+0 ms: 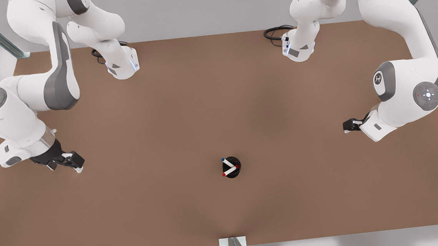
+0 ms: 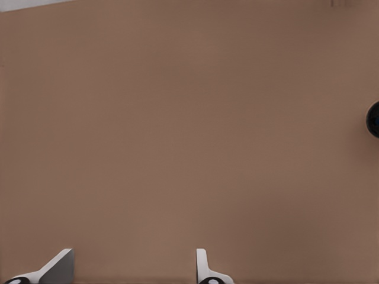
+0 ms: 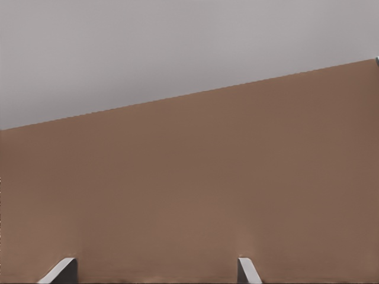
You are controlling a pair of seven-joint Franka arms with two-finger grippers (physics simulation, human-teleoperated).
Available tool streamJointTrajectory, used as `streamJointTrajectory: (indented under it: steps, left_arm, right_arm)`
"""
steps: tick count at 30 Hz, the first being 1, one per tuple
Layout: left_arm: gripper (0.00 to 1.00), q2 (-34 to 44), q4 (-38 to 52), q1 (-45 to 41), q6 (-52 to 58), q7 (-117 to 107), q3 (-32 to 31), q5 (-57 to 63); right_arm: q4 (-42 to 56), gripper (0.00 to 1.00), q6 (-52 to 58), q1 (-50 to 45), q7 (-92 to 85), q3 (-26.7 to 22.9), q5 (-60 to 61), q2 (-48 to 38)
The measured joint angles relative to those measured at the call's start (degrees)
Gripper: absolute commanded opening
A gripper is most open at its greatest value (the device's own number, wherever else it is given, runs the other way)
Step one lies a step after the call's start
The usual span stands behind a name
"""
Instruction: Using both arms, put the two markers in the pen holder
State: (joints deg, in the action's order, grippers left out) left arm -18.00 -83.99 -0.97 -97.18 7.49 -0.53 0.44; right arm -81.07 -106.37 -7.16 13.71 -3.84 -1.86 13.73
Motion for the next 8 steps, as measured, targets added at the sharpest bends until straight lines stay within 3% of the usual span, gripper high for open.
streamJointTrajectory:
  steps: [8]
  left_arm:
    - [1.00, -0.1, 0.1, -0.3, -0.2, -1.2, -0.2, 0.2]
  right_arm:
    - [-0.1, 1.00, 11.9, -1.7, -5.6, -1.0, 0.4, -0.2]
